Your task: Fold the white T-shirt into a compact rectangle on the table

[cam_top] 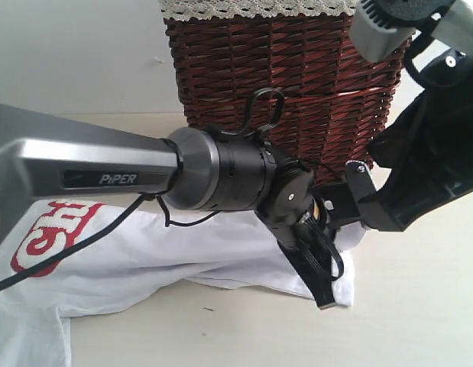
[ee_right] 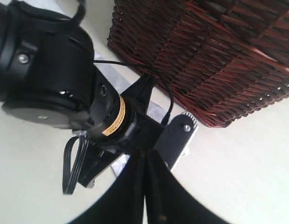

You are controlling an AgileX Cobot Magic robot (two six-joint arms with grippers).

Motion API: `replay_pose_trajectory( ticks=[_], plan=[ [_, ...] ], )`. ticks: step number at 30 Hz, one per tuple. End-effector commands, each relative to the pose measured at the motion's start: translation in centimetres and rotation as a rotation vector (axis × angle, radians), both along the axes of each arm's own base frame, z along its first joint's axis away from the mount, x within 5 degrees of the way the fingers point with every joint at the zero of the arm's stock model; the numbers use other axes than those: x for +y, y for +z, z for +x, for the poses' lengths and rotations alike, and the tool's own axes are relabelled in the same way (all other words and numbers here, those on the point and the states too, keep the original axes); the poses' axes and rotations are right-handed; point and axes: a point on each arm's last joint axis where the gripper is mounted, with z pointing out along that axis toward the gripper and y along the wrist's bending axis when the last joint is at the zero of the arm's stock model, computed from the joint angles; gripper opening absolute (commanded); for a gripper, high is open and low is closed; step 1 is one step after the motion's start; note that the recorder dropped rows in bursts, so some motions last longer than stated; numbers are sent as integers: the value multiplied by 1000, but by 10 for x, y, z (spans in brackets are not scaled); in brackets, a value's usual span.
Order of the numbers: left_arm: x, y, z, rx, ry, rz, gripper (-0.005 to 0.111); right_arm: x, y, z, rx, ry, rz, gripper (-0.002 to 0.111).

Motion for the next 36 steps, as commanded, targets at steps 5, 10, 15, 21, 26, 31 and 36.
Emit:
replay_pose_trajectory(
  ticks=[5,10,15,21,26,31,36],
  plan=[
    [8,-28,6,130,-2,165,0,-1,1,-1,-11,3,9,0],
    [4,-26,-30,324,-140,245,0,-1,1,-1,-9,3,8,0],
    [7,-13,-56,555,-207,277,0,0,0,-2,5,3,24,0],
    [9,-6,-63,632,-222,288,0,0,0,-2,7,6,21,0],
    [1,16,-60,540,-235,168,0,0,0,-2,6,7,19,0],
    [2,63,-57,395,-262,57,0,-1,-1,-2,13,3,13,0],
    [24,72,-30,286,-123,135,0,-1,-1,-3,19,0,7,0]
  ],
)
